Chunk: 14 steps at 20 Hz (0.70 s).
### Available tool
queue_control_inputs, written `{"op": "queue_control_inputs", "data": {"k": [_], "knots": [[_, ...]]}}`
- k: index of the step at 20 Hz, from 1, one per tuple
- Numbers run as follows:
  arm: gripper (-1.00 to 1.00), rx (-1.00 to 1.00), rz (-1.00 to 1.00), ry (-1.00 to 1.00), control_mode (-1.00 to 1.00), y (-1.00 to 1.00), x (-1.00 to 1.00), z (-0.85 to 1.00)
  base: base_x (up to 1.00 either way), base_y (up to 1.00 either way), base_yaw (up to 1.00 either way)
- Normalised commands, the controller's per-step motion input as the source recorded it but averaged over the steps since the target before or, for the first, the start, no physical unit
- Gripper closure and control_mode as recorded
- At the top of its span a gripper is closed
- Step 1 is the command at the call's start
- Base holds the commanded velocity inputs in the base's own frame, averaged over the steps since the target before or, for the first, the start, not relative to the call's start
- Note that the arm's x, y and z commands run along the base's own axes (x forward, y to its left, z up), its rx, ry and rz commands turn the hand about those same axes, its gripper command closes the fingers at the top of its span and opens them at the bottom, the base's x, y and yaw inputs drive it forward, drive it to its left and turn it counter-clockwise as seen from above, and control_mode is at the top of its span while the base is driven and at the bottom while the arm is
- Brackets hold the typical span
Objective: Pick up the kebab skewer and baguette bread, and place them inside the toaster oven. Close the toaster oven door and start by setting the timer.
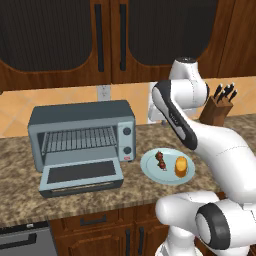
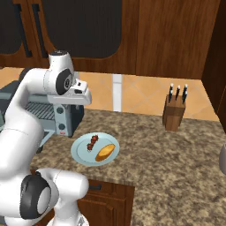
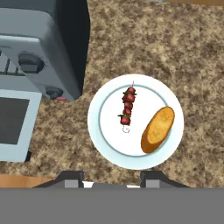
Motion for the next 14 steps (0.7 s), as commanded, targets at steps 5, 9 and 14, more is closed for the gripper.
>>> {"op": "queue_control_inputs", "data": {"k": [5,9,14], "knots": [[-1.00,0.01,0.00,0.00,-1.00,0.27,-0.60,-0.27,0.00,0.00,0.00],[-1.00,0.00,-0.01,-0.10,-1.00,1.00,-0.57,-0.43,0.00,0.00,0.00],[-1.00,0.00,-0.08,-0.03,-1.00,1.00,0.00,-0.18,0.00,0.00,0.00]]}}
